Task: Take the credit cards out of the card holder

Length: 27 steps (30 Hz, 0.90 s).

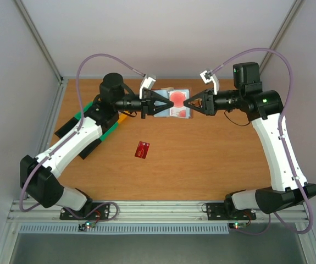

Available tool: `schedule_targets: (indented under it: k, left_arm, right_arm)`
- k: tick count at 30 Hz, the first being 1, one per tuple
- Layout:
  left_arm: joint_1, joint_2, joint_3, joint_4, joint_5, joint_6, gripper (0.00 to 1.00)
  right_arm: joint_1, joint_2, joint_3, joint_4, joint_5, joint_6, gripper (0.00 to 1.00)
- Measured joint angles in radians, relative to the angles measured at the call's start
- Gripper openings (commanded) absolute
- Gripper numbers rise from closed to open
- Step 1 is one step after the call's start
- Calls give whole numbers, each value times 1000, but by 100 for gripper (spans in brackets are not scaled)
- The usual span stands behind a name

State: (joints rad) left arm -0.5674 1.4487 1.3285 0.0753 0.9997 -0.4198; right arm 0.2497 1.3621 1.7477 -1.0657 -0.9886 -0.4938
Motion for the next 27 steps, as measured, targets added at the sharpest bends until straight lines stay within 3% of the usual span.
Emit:
schedule_targets:
  k: [4, 9, 11, 15, 17, 20, 27]
  left_arm:
    - [-5, -11, -2, 7, 29, 13, 0]
    - [-5, -16, -27, 29, 33, 4, 0]
    - [-2, -16, -31, 36, 37, -3, 0]
    - [3, -16, -33, 49, 54, -18, 12]
    - [6, -16, -35, 54, 58, -18, 11]
    - [8, -16, -35, 68, 65, -21, 1]
    - [11, -18, -38, 83, 74, -27, 0]
  right_arm:
    - [2, 2, 0, 6, -13, -5, 26]
    - [3, 2, 0, 4, -19, -8, 4]
    - [3, 2, 0, 1, -23, -8, 1]
    - [-4, 2, 0, 2, -40, -14, 1]
    - [-9, 2, 0, 0, -51, -14, 1]
    - [-14, 2, 0, 0, -62, -14, 1]
    - [-16, 2, 0, 0, -66, -16, 14]
